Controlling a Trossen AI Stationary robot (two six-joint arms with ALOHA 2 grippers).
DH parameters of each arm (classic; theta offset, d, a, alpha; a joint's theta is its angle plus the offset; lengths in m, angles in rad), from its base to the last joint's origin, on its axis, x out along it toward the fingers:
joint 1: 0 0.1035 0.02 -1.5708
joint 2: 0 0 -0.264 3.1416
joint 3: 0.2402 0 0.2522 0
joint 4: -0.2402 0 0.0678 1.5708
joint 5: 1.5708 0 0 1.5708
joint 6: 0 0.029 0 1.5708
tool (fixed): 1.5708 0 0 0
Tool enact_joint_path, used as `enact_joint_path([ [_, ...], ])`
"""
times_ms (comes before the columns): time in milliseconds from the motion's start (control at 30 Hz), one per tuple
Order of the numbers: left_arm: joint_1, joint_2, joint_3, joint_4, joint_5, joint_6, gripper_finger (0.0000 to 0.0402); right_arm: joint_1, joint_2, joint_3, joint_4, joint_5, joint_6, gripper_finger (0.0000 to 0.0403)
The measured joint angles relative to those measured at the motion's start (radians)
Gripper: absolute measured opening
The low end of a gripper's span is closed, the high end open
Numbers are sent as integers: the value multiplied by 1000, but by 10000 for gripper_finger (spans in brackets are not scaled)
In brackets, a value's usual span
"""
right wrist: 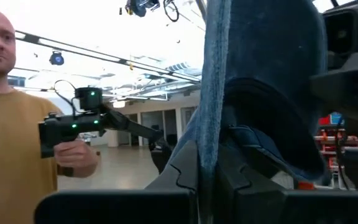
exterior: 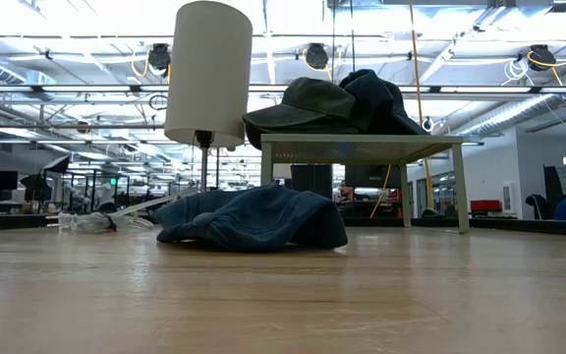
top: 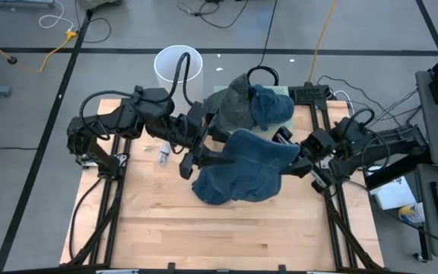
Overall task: Pick & Place hat
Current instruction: Stack the right blue cap on the blue cap on the shelf
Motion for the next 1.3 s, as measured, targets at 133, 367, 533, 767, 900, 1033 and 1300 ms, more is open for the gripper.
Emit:
enact_joint_path([
  [133, 1, 0, 0, -3, 40, -46, 218, -16, 9, 0, 34, -1, 0, 5],
  [367, 18, 0, 0, 5, 57, -272, 102, -16, 13, 0, 21, 5, 0, 19],
  [533, 36, -2, 1, 26, 121, -356, 14, -15, 14, 0, 13, 55, 27, 46],
  [767, 94, -2, 0, 31, 132, -498, 8, 15, -73, -1, -200, 197, 23, 93],
  [900, 146, -2, 0, 11, 97, -558, 9, 60, -168, 0, -382, 407, -90, 104],
  [1033, 206, -3, 0, 16, 92, -613, 8, 92, -233, 0, -478, 569, -201, 112],
  [1300, 297, -8, 0, 12, 38, -689, 7, 99, -318, 0, -642, 718, -326, 165],
])
